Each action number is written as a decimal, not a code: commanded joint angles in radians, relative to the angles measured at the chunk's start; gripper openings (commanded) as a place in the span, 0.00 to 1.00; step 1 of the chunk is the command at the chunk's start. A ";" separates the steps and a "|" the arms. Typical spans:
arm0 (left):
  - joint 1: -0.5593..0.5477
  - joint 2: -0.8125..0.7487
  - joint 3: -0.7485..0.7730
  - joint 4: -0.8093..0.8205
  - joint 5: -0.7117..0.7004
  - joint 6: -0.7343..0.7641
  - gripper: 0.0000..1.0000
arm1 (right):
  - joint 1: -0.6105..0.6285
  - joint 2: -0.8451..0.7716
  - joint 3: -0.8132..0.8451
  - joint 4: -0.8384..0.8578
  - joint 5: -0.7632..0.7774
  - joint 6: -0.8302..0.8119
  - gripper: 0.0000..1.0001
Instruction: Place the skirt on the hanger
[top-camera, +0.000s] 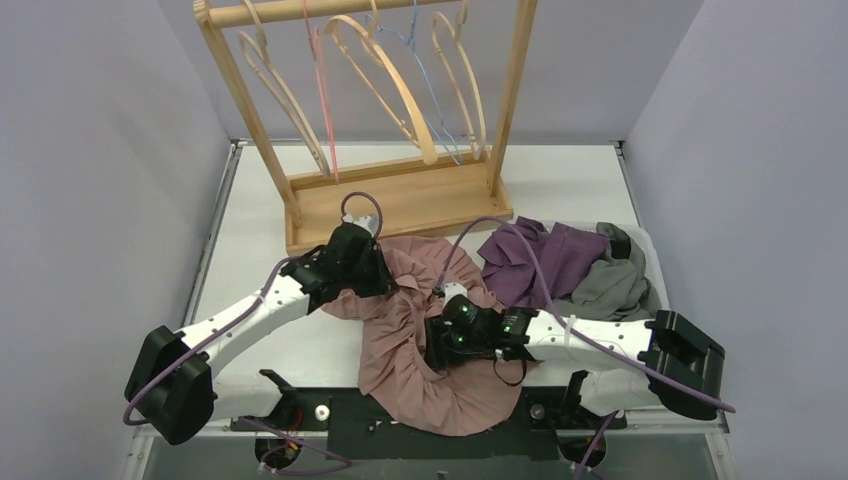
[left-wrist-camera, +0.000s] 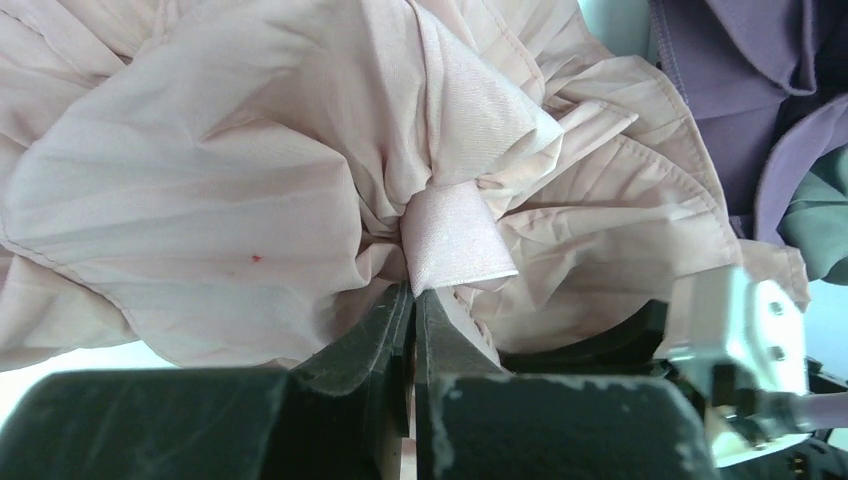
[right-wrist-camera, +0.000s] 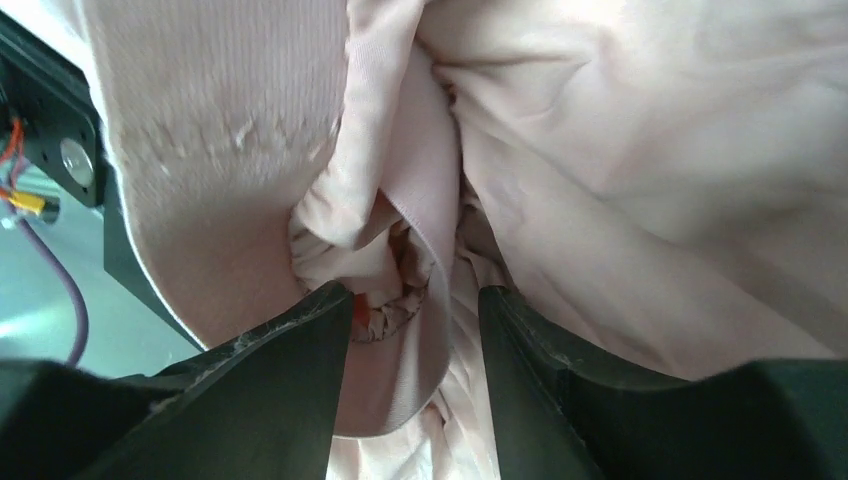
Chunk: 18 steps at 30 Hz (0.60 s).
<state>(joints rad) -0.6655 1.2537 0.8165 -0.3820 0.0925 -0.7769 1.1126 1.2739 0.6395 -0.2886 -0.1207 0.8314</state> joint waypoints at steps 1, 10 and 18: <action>0.032 -0.041 0.009 0.027 0.028 0.022 0.00 | 0.031 0.027 0.037 0.004 -0.063 0.001 0.48; 0.149 -0.144 0.064 -0.108 0.003 0.078 0.00 | 0.036 -0.071 0.202 -0.333 0.331 0.122 0.00; 0.242 -0.327 0.291 -0.413 -0.131 0.122 0.00 | 0.035 -0.249 0.491 -0.524 0.560 0.114 0.00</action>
<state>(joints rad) -0.4358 1.0195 0.9550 -0.6594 0.0536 -0.6930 1.1461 1.1107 0.9955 -0.7212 0.2443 0.9360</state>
